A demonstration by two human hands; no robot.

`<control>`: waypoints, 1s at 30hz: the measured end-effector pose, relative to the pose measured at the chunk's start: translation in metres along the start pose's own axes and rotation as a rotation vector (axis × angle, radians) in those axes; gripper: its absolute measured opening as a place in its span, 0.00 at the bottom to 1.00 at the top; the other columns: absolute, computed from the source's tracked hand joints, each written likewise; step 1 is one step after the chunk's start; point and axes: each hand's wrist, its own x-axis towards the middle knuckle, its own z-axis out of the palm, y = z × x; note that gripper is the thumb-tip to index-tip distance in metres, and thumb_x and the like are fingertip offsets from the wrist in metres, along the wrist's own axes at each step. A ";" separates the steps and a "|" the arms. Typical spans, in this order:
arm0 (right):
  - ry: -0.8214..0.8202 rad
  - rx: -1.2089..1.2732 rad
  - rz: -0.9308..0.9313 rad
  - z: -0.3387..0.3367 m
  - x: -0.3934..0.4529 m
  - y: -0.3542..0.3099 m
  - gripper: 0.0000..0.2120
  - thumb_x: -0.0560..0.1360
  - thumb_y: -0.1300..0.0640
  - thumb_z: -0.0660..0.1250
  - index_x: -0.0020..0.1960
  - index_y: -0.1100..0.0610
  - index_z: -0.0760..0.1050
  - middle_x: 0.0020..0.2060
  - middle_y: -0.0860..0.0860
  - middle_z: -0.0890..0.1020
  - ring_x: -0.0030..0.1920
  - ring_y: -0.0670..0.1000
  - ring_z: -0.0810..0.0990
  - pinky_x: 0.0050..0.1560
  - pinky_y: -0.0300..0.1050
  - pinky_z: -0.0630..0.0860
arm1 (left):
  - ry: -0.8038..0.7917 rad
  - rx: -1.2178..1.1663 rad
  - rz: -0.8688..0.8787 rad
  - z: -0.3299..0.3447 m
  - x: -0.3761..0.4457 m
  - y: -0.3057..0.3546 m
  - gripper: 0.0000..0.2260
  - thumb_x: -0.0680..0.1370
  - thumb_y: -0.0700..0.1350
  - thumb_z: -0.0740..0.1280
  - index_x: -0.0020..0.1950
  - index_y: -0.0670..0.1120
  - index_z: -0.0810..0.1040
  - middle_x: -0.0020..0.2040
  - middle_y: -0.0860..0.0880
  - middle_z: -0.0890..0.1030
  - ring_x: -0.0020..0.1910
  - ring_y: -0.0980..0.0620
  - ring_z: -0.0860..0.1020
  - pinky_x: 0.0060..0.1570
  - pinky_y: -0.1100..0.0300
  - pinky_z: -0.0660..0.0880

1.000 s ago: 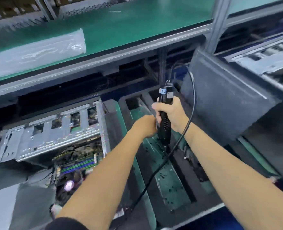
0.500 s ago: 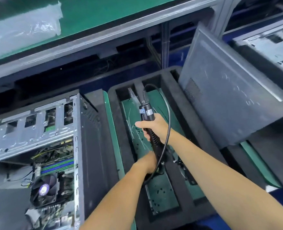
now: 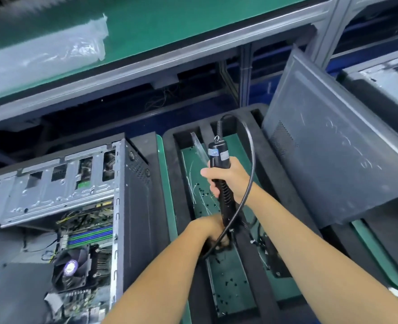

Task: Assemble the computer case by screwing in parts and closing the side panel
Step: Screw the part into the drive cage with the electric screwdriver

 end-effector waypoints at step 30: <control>0.185 -0.067 -0.798 0.308 0.022 -0.138 0.14 0.67 0.58 0.73 0.29 0.47 0.73 0.22 0.47 0.73 0.20 0.52 0.70 0.27 0.43 0.69 | 1.123 -0.669 0.479 -0.076 -0.214 -0.212 0.06 0.76 0.36 0.68 0.49 0.42 0.83 0.44 0.47 0.83 0.43 0.54 0.80 0.46 0.63 0.77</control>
